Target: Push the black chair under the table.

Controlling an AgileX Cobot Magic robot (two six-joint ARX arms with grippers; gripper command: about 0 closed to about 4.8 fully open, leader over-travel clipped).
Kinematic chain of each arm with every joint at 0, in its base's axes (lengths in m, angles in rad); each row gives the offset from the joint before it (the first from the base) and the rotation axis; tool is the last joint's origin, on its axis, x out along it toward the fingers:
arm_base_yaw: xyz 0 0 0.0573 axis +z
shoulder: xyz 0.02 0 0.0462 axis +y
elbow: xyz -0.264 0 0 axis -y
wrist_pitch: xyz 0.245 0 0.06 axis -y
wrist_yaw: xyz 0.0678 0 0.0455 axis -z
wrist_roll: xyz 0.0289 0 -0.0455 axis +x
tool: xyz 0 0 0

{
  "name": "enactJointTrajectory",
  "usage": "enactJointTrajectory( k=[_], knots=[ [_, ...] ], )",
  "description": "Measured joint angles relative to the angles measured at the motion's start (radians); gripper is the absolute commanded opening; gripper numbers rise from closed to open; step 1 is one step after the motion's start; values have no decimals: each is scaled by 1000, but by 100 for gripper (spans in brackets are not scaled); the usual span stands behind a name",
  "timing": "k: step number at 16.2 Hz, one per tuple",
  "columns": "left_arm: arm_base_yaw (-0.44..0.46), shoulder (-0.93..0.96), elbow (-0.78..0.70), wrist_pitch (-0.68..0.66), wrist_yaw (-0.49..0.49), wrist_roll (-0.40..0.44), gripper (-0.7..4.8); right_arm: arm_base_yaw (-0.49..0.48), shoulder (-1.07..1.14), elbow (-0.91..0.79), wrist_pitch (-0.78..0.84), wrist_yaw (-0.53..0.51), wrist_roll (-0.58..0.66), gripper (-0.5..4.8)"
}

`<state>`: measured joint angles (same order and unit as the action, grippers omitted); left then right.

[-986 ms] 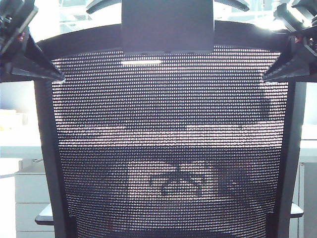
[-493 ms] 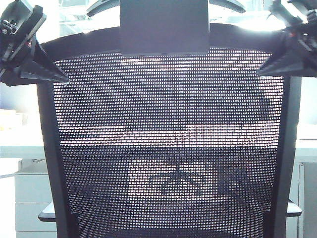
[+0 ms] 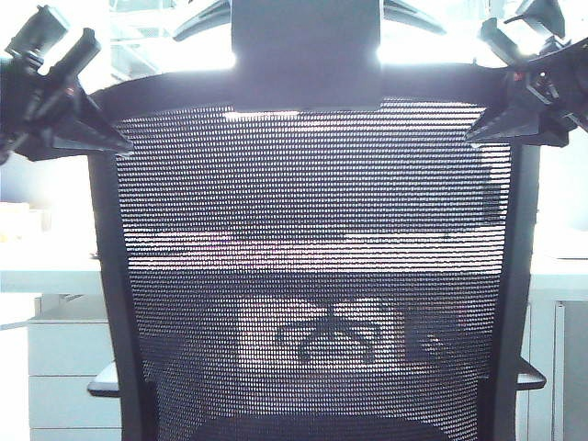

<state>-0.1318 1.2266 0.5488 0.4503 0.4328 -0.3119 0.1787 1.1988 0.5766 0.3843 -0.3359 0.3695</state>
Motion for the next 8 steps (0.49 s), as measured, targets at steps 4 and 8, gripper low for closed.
enactJointTrajectory(
  k=[4,8],
  knots=[
    [-2,108,102,18,3,0,-6,-1,70,48,24,-2,0,-3],
    [-1,196,181,36,6,0,-6,0,159,126,28,-6,0,-3]
  ],
)
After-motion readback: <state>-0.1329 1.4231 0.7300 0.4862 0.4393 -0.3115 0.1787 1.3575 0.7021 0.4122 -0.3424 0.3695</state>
